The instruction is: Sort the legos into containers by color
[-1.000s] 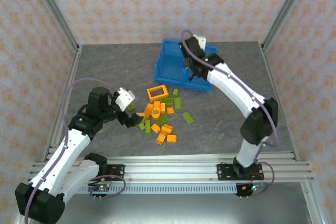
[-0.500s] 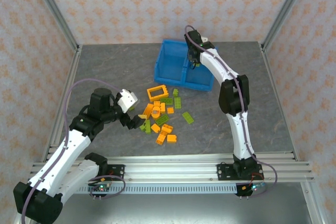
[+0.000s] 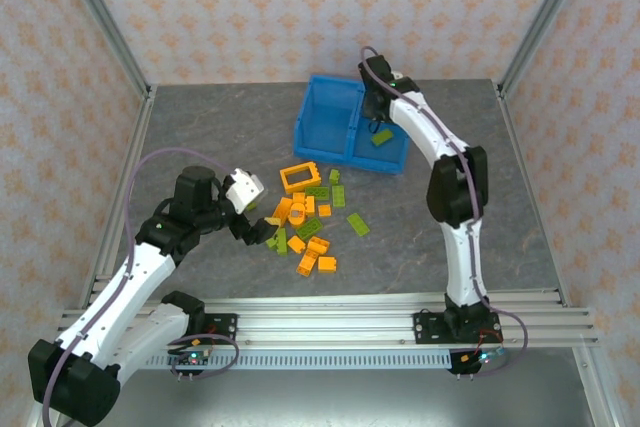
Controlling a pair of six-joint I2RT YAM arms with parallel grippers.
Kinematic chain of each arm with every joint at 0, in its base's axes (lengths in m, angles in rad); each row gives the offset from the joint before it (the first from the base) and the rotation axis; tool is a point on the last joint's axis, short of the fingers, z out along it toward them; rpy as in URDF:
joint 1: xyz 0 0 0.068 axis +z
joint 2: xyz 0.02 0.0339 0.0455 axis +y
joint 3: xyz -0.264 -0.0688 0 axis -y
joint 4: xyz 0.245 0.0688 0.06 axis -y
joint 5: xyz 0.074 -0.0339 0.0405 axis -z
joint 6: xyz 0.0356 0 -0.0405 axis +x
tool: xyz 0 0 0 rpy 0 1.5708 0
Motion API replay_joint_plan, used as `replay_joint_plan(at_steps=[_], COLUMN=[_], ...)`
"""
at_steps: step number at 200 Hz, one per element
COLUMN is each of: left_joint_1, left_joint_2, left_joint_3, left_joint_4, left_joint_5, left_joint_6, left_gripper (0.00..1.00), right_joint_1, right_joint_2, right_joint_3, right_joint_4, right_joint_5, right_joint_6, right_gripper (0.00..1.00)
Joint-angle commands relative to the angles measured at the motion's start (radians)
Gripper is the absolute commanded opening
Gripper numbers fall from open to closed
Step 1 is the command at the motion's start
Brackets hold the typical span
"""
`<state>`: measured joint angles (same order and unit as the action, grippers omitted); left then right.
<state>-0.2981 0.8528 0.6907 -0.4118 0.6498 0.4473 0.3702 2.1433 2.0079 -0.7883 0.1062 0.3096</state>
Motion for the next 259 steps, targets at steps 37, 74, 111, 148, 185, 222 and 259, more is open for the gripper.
replay_joint_plan(at_steps=[37, 74, 111, 148, 185, 222, 259], left_joint_1=[-0.027, -0.036, -0.037, -0.044, -0.057, -0.062, -0.062], left_joint_2=[-0.028, -0.014, 0.002, -0.004, -0.003, 0.002, 0.005], left_joint_3=[-0.011, -0.008, -0.003, -0.009, -0.013, -0.010, -0.009], left_joint_4=[0.041, 0.032, 0.025, 0.019, 0.010, 0.008, 0.009], left_joint_5=[-0.028, -0.038, -0.035, -0.054, -0.078, -0.089, -0.087], left_joint_6=[0.018, 0.024, 0.024, 0.026, 0.038, 0.042, 0.042], left_gripper=[0.99, 0.99, 0.99, 0.99, 0.99, 0.99, 1.00], right_joint_1=[0.066, 0.196, 0.282, 0.312, 0.324, 0.328, 0.328], right_joint_2=[-0.585, -0.759, -0.701, -0.528, -0.409, -0.359, -0.378], right_joint_3=[-0.663, -0.955, -1.041, -1.003, -0.956, -0.955, -0.965], right_joint_4=[0.203, 0.162, 0.144, 0.162, 0.181, 0.170, 0.164], right_joint_5=[-0.146, -0.198, -0.250, -0.259, -0.257, -0.211, -0.210], right_joint_6=[-0.040, -0.081, -0.129, -0.163, -0.178, -0.165, -0.147], right_gripper=[0.53, 0.62, 0.82, 0.83, 0.76, 0.50, 0.35])
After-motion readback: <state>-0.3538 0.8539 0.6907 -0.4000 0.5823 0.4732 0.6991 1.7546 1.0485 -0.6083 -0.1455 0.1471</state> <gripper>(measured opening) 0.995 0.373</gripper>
